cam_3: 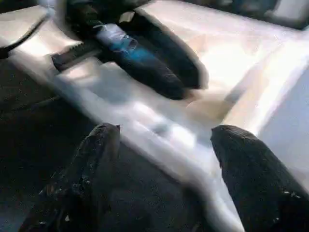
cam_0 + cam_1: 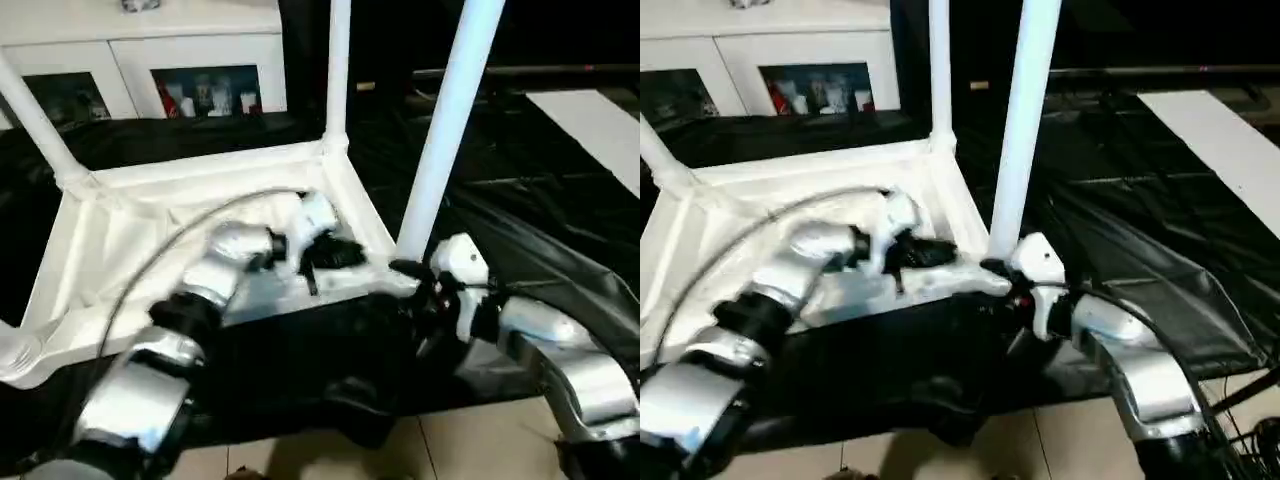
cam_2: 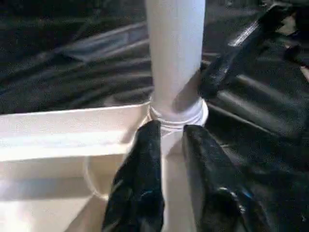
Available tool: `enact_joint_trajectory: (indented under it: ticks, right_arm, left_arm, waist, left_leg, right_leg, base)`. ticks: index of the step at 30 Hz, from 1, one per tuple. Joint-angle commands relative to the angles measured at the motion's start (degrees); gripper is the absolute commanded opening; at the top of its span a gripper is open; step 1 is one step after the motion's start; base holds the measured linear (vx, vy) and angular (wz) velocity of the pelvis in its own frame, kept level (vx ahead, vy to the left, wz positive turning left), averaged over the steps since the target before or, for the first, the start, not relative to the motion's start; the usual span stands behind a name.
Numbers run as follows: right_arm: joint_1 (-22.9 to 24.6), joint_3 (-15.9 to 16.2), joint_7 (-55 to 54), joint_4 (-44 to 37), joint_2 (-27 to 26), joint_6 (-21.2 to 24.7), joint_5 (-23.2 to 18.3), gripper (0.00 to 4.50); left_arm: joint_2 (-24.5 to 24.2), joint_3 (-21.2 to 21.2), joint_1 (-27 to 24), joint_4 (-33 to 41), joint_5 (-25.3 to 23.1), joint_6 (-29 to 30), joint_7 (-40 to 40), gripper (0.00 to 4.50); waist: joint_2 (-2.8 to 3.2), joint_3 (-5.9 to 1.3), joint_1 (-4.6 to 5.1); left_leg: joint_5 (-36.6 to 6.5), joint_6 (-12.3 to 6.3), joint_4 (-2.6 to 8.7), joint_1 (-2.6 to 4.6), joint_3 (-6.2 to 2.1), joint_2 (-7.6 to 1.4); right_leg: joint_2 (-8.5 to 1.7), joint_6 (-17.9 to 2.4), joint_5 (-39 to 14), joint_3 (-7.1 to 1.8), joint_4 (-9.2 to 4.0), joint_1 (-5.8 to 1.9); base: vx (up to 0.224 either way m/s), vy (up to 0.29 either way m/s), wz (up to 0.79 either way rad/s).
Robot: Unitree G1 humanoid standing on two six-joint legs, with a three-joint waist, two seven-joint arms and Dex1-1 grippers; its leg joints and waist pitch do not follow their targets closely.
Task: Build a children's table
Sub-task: Rotate table base
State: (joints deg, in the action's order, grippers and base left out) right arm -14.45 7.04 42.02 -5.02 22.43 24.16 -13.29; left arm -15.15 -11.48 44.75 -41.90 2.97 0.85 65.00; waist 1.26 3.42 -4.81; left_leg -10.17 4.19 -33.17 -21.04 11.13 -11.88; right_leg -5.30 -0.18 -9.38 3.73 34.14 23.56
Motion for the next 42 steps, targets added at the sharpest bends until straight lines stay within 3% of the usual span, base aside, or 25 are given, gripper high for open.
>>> enact_joint_trajectory:
  ticks: [1, 5, 6, 7, 8, 11, 12, 14, 17, 18, 25, 26, 29, 35, 42]
  right_arm:
    - [-1.5, -1.0, -2.5, 1.8, -1.0, -1.0, 0.9, 3.32]
    - [-3.9, -0.5, -3.7, 4.5, -3.3, -0.6, 1.0, 3.32]
    - [-4.7, 0.5, -3.9, 5.9, -4.0, -1.1, 1.5, 3.32]
    - [-5.5, 1.4, -3.7, 7.6, -4.9, -1.9, 1.8, 3.32]
    - [-6.1, 1.8, -4.1, 9.0, -5.5, -2.7, 2.3, 3.32]
    - [-8.6, 1.8, -7.2, 14.0, -8.5, -4.3, 3.4, 3.32]
    - [-9.7, 1.4, -9.3, 16.0, -9.8, -4.9, 4.0, 3.32]
    - [-11.5, 0.7, -12.0, 18.8, -11.8, -5.5, 4.4, 3.32]
    - [-14.5, -0.3, -16.7, 23.7, -14.6, -6.2, 5.2, 3.32]
    - [-16.7, -1.2, -21.1, 27.5, -16.4, -7.8, 6.2, 3.32]
    - [-20.6, -5.5, -31.2, 35.3, -17.5, -9.8, 7.7, 3.32]
    - [-20.8, -6.0, -31.7, 36.1, -17.2, -10.5, 7.7, 3.32]
    - [-21.2, -6.8, -33.1, 37.9, -16.0, -11.1, 8.3, 3.32]
    - [-23.5, -10.0, -36.6, 45.2, -10.7, -14.5, 8.9, 3.32]
    - [-28.0, -13.1, -37.5, 55.8, -3.0, -19.5, 8.8, 3.32]
  left_arm:
    - [-2.6, 0.8, -1.4, 2.9, 0.6, 2.9, 2.2, 1.10]
    - [-9.9, 1.3, -6.6, 9.9, 0.0, 8.9, 4.9, 1.10]
    - [-12.6, 1.8, -9.8, 15.0, 1.5, 13.1, 6.7, 1.10]
    - [-15.2, 2.0, -13.7, 21.7, 4.1, 17.6, 9.1, 1.10]
    - [-16.6, 2.0, -16.0, 25.6, 5.7, 20.0, 10.4, 1.10]
    - [-19.6, 1.8, -21.6, 33.5, 8.0, 24.8, 11.4, 1.10]
    - [-20.1, 1.7, -22.9, 34.6, 7.7, 25.1, 11.0, 1.10]
    - [-20.2, 1.9, -24.1, 34.6, 6.3, 24.2, 9.5, 1.10]
    - [-19.6, 2.4, -25.3, 34.0, 3.7, 23.3, 5.4, 1.10]
    - [-19.1, 2.8, -25.8, 33.0, 1.2, 22.4, 1.3, 1.10]
    - [-19.5, 4.4, -28.6, 34.4, 0.0, 22.7, -5.8, 1.10]
    - [-19.7, 4.6, -29.3, 34.4, -0.3, 22.0, -6.8, 1.10]
    - [-19.4, 5.3, -30.1, 33.8, -0.8, 20.8, -8.7, 1.10]
    - [-18.4, 6.6, -31.9, 34.2, -0.6, 19.3, -11.2, 1.10]
    - [-19.9, 8.8, -35.4, 37.0, 1.5, 18.2, -12.3, 1.10]
  waist:
    - [-0.80, -4.14, -0.15]
    - [-0.50, -4.18, -0.09]
    - [-0.29, -4.38, 0.16]
    - [-0.56, -4.30, 0.19]
    - [-0.05, -4.34, 0.35]
    - [-0.62, -3.94, 0.38]
    - [-0.37, -3.77, 0.20]
    - [-0.55, -3.66, 0.05]
    - [-0.59, -3.61, 0.38]
    - [-1.05, -3.78, 0.46]
    - [-1.18, -4.01, 0.19]
    - [-1.41, -4.00, 0.23]
    - [-1.35, -4.08, 0.19]
    - [-1.48, -3.95, -0.16]
    - [-2.17, -4.16, -0.56]
  left_leg:
    - [-9.6, -2.32, 3.62, 0.17, -0.69, -1.07]
    - [-9.4, -1.52, 3.59, 0.57, -0.49, -1.12]
    - [-9.2, -0.93, 3.76, 0.46, -0.75, -1.38]
    - [-9.5, -0.74, 3.73, 0.79, -0.53, -1.46]
    - [-9.8, -0.42, 3.83, 0.85, -0.51, -1.57]
    - [-11.2, -0.25, 3.87, 1.04, -0.18, -1.40]
    - [-12.5, 0.24, 4.00, 1.08, -0.20, -1.33]
    - [-14.2, 1.01, 4.07, 1.46, -0.13, -1.20]
    - [-15.2, 2.32, 4.36, 1.14, -0.45, -1.09]
    - [-14.6, 2.70, 4.33, 1.16, -0.49, -1.06]
    - [-13.6, 3.08, 4.05, 1.25, -0.36, -0.89]
    - [-13.5, 2.95, 4.05, 1.10, -0.33, -0.83]
    - [-12.8, 2.62, 3.95, 0.94, -0.34, -0.78]
    - [-15.7, 2.86, 3.68, 1.57, -0.06, -0.79]
    - [-13.8, 1.61, 3.36, 0.75, -0.09, -0.63]
  right_leg:
    - [-2.84, -11.7, -13.5, -2.04, -3.50, -3.12]
    - [-2.49, -11.8, -10.9, -2.23, -3.06, -2.86]
    - [-2.71, -12.1, -10.0, -2.21, -2.59, -3.10]
    - [-2.69, -12.5, -9.6, -2.27, -2.57, -2.77]
    - [-2.67, -13.1, -9.4, -2.29, -2.44, -2.57]
    - [-2.42, -13.4, -11.5, -2.44, -2.88, -2.20]
    - [-2.47, -12.9, -13.8, -2.49, -3.15, -2.01]
    - [-2.31, -11.6, -16.3, -2.60, -3.46, -1.75]
    - [-2.35, -9.6, -18.0, -2.65, -3.52, -1.98]
    - [-2.30, -8.8, -17.7, -2.65, -3.46, -2.01]
    - [-1.94, -8.9, -13.7, -2.74, -2.90, -1.85]
    - [-1.90, -8.9, -13.4, -2.71, -2.91, -1.98]
    - [-1.91, -8.9, -12.5, -2.69, -2.76, -2.10]
    - [-1.74, -8.7, -15.4, -2.74, -3.11, -1.46]
    - [-1.81, -8.3, -14.6, -2.82, -2.73, -1.94]
  base:
    - [0.000, 0.000, 0.00]
    - [0.000, 0.000, 0.00]
    - [0.000, 0.000, 0.00]
    - [0.000, 0.000, 0.00]
    - [0.000, 0.000, 0.00]
    - [0.000, 0.000, 0.00]
    - [0.000, 0.000, 0.00]
    - [0.000, 0.000, 0.00]
    - [0.000, 0.000, 0.00]
    - [0.000, 0.000, 0.00]
    - [0.000, 0.000, 0.00]
    - [0.000, 0.000, 0.00]
    - [0.000, 0.000, 0.00]
    - [0.000, 0.000, 0.00]
    - [0.000, 0.000, 0.00]
